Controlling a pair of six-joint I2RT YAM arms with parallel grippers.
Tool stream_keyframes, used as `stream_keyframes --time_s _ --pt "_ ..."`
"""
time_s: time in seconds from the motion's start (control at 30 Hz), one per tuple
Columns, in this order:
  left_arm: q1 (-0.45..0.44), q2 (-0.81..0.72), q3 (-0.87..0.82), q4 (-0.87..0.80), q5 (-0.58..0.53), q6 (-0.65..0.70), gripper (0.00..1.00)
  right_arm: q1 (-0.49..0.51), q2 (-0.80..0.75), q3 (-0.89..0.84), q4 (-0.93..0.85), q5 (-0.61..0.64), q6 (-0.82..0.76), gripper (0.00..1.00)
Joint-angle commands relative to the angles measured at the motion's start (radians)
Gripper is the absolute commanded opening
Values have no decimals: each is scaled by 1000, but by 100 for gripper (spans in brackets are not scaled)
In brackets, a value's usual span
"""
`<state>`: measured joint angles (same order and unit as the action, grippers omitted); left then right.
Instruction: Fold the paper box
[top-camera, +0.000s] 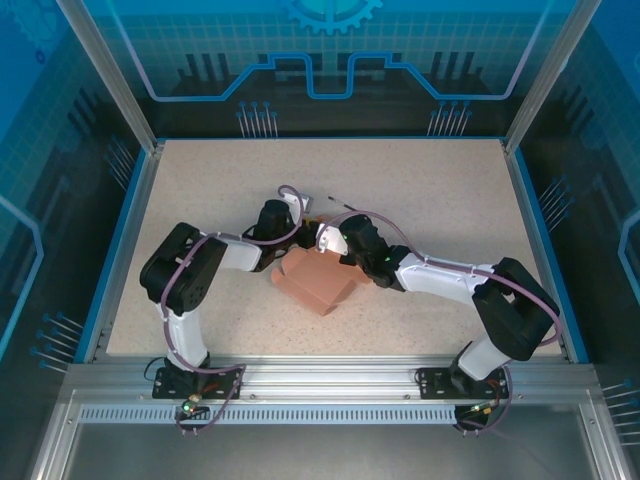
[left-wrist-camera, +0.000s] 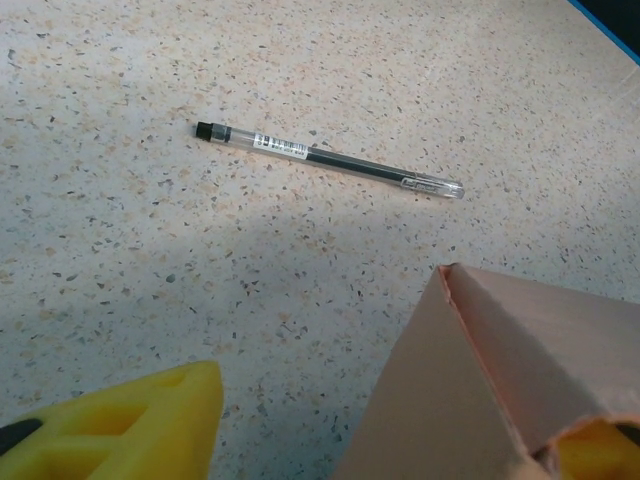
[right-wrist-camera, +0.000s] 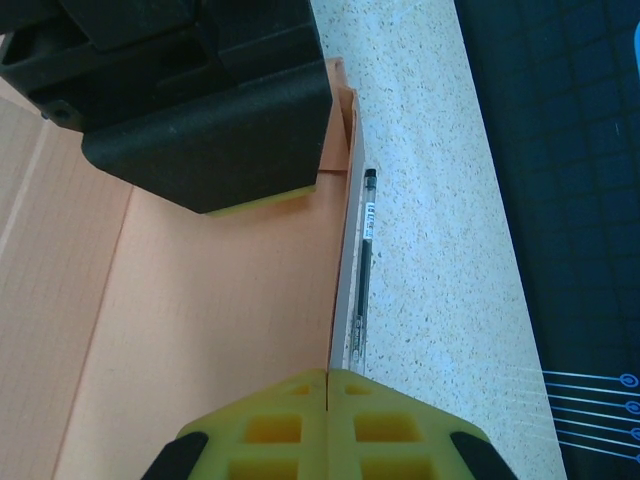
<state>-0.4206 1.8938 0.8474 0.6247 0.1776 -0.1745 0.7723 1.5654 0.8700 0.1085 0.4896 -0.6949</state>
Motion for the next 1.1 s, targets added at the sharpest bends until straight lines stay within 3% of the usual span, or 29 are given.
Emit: stream_keyframes --time_s 0.0,0.27,0.57,0.93,1.07 --pt "7 17 28 -38 -24 14 57 11 -20 4 -53 -44 11 0" --pt "2 30 49 -72 -96 -15 46 17 -29 4 -63 -68 22 0" --pt "-15 12 34 -83 -288 -93 29 23 -39 2 -76 -88 38 0" --pt "-33 -5 3 -69 -443 -177 20 43 -47 -23 -60 -121 72 0" --pt "-35 -10 -19 -9 -394 -170 21 34 -42 -12 -53 -99 70 0"
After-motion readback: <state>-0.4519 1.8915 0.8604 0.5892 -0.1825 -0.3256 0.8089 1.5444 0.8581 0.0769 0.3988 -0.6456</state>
